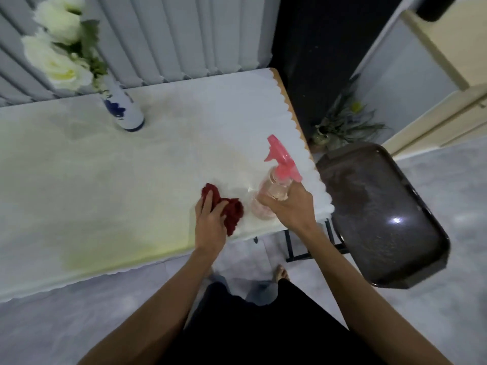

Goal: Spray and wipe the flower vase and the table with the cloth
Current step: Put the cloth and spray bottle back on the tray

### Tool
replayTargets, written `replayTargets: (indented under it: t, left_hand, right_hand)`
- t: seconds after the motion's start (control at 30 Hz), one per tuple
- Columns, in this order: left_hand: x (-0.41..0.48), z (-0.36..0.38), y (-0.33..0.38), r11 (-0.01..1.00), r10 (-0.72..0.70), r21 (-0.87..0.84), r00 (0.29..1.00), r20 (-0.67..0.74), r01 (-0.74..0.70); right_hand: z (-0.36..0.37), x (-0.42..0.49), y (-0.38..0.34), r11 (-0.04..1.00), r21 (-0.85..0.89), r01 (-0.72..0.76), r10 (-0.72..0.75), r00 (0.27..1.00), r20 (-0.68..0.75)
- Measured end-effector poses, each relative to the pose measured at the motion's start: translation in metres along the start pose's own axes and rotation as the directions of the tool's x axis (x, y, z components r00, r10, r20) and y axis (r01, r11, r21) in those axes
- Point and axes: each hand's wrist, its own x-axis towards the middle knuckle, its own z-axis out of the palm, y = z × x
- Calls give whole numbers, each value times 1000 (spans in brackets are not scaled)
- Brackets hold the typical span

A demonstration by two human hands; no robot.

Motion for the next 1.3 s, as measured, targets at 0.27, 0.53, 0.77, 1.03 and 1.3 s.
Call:
replayTargets:
  t: [0.27,0.53,0.77,1.03,1.3]
  left_hand:
    - [31,78,133,980,187,-90,977,102,-178]
    - [46,180,249,925,377,-161,877,298,-343]
    - [44,230,272,940,338,-127,819,463,-316]
    - [33,226,270,924,325,11,801,502,-382]
    - [15,185,267,923,375,-108,794,478,-371]
  right_hand:
    - [-122,-26,93,979,103,-176,193,962,-193]
    - [-198,-15,174,960,105,-258,279,890,-360]
    - [-215,-11,218,911,174,-373,411,842,-350]
    - [-218,-15,224,919,164,-360,392,883,-257]
    - [-205,-34,214,891,201,-407,449,854,-264]
